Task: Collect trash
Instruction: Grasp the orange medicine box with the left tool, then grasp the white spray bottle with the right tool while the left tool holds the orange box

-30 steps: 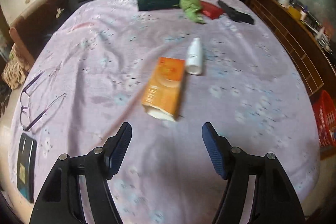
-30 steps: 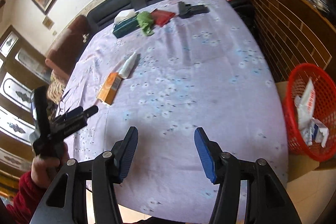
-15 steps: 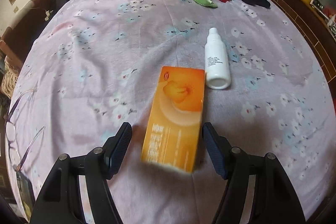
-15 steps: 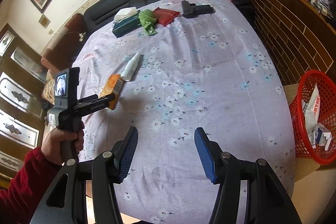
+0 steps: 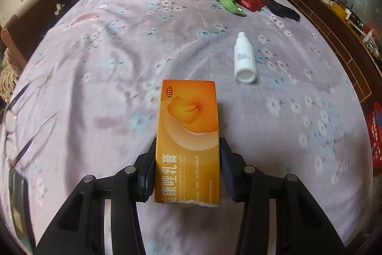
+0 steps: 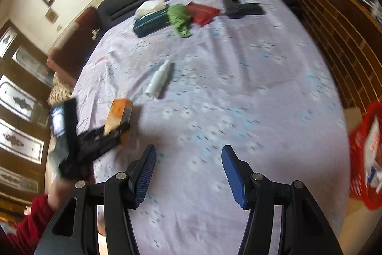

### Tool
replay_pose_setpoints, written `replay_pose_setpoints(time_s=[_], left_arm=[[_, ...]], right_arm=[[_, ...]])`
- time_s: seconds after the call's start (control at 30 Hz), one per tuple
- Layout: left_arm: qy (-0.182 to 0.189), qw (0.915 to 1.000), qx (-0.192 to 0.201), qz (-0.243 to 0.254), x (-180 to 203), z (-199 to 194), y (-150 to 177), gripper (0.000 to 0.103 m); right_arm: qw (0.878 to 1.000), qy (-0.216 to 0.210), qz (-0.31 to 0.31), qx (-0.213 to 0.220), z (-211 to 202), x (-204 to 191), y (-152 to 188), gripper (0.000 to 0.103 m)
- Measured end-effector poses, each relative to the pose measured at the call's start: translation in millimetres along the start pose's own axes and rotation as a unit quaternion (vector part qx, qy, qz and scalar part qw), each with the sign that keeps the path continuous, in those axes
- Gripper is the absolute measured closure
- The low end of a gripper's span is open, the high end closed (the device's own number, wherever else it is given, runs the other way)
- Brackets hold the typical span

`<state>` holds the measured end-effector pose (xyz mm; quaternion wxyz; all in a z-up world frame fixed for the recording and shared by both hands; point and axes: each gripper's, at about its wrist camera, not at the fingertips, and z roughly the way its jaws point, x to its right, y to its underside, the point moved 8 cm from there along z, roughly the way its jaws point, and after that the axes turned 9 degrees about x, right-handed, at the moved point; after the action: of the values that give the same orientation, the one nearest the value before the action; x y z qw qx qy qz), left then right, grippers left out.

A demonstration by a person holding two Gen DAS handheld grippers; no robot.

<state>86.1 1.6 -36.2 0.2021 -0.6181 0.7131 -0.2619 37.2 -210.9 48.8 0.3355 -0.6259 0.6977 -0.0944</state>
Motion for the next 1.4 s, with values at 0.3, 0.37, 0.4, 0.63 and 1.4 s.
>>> replay_pose_setpoints(time_s=[0.3,0.37,0.4,0.63,1.4], left_arm=[[-0.014,0.9998,0.01,0.008,-17,-45,35,0.058],[-0.022,0.9996,0.013,0.01,-23,-52,40,0.058],[-0.022,0.9996,0.014,0.008,-25,-54,42,0.058],[-0.022,0.9997,0.013,-0.005,-36,-60,48,0.058],[0.025,0.9987,-0.005,0.045,53,-47,57,0.058]], right_arm=[[0.999,-0.024,0.014,-0.047,111,-46,-37,0.042],[0.998,-0.023,0.024,-0.059,137,-52,-44,0.043],[0.998,-0.018,0.026,-0.062,147,-55,-48,0.043],[0.997,0.021,0.014,-0.077,199,-67,-63,0.059],[0.992,0.018,-0.05,-0.117,61,15,95,0.068]])
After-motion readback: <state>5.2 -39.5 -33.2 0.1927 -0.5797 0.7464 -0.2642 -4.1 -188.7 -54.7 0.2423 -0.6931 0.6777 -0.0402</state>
